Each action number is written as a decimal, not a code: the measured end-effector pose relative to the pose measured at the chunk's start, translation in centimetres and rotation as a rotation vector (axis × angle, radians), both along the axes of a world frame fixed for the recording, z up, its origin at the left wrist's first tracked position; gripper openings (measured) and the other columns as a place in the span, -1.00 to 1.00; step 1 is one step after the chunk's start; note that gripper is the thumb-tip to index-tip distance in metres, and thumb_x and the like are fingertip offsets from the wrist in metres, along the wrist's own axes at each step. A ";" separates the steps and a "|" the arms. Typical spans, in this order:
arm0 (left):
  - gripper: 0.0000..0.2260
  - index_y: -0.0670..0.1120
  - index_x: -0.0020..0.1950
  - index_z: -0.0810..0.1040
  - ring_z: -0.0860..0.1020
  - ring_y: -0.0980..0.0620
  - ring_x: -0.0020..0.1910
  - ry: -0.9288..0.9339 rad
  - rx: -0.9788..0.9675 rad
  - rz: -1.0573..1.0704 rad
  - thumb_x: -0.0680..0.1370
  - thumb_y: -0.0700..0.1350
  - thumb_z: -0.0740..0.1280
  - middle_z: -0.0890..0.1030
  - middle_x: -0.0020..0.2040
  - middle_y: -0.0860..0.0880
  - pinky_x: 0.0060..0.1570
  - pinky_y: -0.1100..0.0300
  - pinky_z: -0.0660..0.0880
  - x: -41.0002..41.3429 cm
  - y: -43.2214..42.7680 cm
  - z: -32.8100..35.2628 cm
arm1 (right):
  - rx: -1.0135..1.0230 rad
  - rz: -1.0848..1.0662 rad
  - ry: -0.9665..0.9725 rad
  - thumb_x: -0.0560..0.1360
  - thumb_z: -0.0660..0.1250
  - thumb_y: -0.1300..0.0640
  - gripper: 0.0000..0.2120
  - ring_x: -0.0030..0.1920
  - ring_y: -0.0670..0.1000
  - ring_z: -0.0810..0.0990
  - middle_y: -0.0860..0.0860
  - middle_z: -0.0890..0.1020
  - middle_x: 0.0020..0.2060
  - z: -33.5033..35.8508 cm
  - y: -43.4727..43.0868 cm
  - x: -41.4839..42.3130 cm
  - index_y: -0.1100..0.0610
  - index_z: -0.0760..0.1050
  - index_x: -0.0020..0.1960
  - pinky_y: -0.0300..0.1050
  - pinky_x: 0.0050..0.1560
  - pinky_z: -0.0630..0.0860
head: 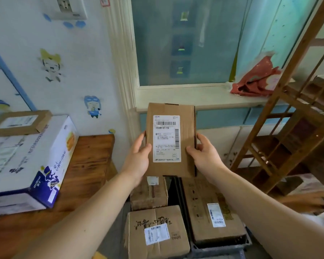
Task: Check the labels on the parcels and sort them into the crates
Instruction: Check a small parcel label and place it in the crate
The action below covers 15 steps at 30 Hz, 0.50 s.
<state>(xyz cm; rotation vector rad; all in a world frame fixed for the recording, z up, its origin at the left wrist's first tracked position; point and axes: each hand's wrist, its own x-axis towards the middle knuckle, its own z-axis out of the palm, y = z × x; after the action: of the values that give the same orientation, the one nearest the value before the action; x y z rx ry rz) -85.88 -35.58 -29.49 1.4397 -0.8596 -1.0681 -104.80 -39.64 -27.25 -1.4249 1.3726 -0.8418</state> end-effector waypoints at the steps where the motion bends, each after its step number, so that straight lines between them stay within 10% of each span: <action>1: -0.57 0.24 0.52 0.23 0.43 -0.01 0.39 -0.013 0.024 0.026 0.67 -0.01 0.19 0.41 0.45 0.05 0.28 -0.02 0.48 -0.4 -0.1 -0.9 | 0.013 0.015 0.009 0.62 0.28 0.09 -0.50 0.07 0.00 0.61 -0.02 0.59 0.13 -0.9 -0.4 -0.3 -0.05 0.23 0.52 0.04 0.17 0.56; 15: -0.61 0.19 0.52 0.28 0.35 -0.02 0.45 -0.022 0.257 0.143 0.68 -0.02 0.16 0.42 0.45 0.05 0.45 -0.11 0.28 -2.2 2.0 -17.8 | 0.214 0.040 -0.035 0.61 0.29 0.14 -0.50 -0.04 -0.19 0.55 -0.07 0.56 0.14 -20.7 0.3 -1.2 -0.05 0.24 0.51 -0.34 -0.25 0.49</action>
<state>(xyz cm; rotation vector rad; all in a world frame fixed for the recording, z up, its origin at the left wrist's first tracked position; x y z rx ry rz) -88.04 -33.55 -47.25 1.7024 -0.6404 -1.0843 -106.01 -39.32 -47.94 -1.2627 1.3596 -0.6689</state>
